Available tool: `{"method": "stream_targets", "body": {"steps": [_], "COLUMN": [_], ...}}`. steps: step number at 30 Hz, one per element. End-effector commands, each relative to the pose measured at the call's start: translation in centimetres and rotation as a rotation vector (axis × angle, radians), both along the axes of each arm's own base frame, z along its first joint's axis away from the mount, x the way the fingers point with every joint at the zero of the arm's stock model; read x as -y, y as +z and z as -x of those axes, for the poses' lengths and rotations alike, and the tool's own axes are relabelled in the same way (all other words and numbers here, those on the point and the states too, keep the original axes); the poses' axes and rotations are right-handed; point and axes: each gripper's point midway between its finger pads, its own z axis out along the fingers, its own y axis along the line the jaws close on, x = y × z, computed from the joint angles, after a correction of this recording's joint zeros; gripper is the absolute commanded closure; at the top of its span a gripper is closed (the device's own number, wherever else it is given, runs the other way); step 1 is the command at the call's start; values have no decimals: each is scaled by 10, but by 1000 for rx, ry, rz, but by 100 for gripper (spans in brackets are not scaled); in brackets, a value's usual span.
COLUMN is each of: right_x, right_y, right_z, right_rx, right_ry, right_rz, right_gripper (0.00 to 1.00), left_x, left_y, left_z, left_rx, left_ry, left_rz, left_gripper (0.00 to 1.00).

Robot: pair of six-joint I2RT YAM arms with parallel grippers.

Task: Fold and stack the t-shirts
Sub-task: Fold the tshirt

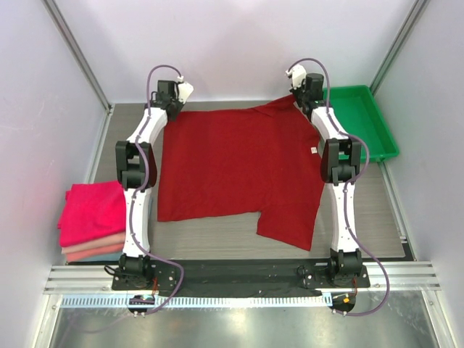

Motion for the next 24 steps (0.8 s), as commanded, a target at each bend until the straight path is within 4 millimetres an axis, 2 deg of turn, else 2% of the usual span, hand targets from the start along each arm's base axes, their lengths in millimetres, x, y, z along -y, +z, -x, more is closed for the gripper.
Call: {"method": "stream_targets", "body": {"steps": [1,2,6,8,9,11,12,15,16,17,18,24], "right_x": [11,15,16,17,18,18,17,18,18,18,20,24], "right_y": [102,112,129,131,140,141,148,147,154,150,156,149], "right_z": [5,8,16,20,24,27,30,35,38,40,44,57], "right_rx": [160,167,175,165,175,167,174,157,164,150,156,109], "right_ry": [-37,-45,-42,-39,-38,-40,-39,-43,-44,-45,-46,-55], "right_rz": [-13,-18,-25,-27,-30,-34,-38,-43,-47,-47,-49,-63], "right_gripper": [99,99,99,99,99,99,99,99,99,99,99,99], "left_x": [6,2,-2,-4,-6,-7,-8,-12,-12,-14,-14,-15], "left_y": [70,73,85,92,96,104,106,113,114,116,117,103], "left_z": [-1,0,3,4,4,4,3,0,-1,-2,-1,8], "left_rx": [123,126,142,153,159,175,181,198,201,205,205,164], "left_ry": [-13,4,10,10,14,14,10,4,-6,-6,-12,-20], "left_rz": [16,4,-15,-21,-28,-35,-42,-54,-65,-70,-73,-78], "left_gripper": [100,100,100,100,100,100,100,100,100,100,100,100]}}
